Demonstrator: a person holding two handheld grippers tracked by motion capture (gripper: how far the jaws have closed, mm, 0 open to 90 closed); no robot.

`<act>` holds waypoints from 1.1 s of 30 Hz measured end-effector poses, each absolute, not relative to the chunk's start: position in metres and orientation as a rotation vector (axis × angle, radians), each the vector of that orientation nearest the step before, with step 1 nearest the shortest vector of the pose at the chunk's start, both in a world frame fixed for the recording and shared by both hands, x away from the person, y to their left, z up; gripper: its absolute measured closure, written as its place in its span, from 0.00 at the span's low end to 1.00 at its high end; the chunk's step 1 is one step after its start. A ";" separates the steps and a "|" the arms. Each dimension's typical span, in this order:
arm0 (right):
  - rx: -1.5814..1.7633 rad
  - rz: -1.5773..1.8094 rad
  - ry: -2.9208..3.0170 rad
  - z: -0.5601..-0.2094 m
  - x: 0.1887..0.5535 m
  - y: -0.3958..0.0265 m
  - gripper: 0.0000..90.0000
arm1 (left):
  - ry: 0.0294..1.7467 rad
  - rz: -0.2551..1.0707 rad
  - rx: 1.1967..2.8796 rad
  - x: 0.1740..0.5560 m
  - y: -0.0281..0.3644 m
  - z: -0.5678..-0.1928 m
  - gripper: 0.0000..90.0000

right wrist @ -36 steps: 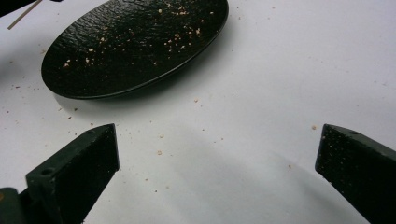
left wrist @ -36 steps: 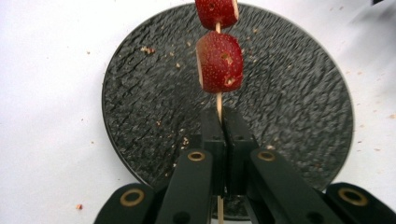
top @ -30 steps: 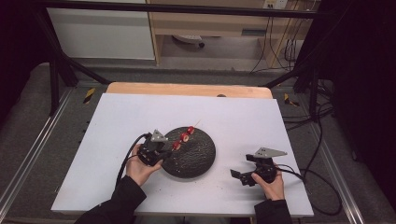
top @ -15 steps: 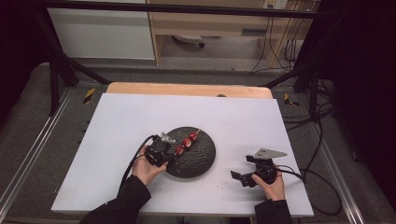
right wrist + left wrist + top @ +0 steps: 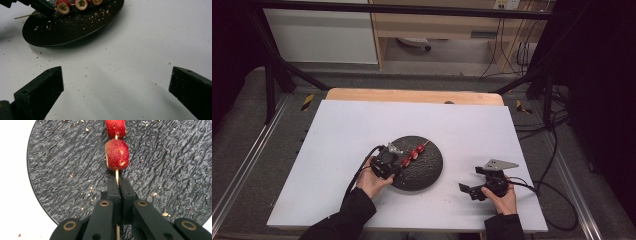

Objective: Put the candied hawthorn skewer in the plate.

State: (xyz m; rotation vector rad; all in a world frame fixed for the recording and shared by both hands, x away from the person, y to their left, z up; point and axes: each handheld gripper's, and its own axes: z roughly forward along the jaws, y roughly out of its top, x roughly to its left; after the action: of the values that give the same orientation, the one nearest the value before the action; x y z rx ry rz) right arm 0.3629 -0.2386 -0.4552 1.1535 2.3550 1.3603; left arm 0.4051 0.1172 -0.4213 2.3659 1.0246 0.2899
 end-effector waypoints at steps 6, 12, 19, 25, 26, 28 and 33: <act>1.155 1.360 2.355 -0.455 0.363 -0.239 0.01 | 1.001 0.302 2.333 0.403 0.123 -0.417 0.91; 1.156 1.358 2.355 -0.454 0.362 -0.239 0.01 | 0.933 0.320 2.300 0.395 0.137 -0.409 0.69; 1.165 1.357 2.352 -0.454 0.362 -0.239 0.01 | 0.866 0.344 2.287 0.383 0.161 -0.403 0.43; 1.176 1.361 2.350 -0.454 0.362 -0.239 0.01 | 0.874 0.360 2.287 0.376 0.187 -0.403 0.25; 1.177 1.361 2.351 -0.454 0.362 -0.239 0.01 | 0.879 0.366 2.281 0.375 0.192 -0.404 0.23; 1.175 1.357 2.352 -0.454 0.362 -0.239 0.01 | 0.881 0.379 2.269 0.373 0.200 -0.404 0.20; 1.166 1.347 2.358 -0.455 0.362 -0.239 0.01 | 0.909 0.381 2.231 0.366 0.220 -0.407 0.14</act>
State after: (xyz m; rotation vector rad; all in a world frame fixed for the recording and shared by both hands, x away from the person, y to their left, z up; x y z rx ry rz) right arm 0.3624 -0.2389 -0.4551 1.1659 2.3577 1.3471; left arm 0.3661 0.2197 -0.4072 2.2310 0.9091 0.3806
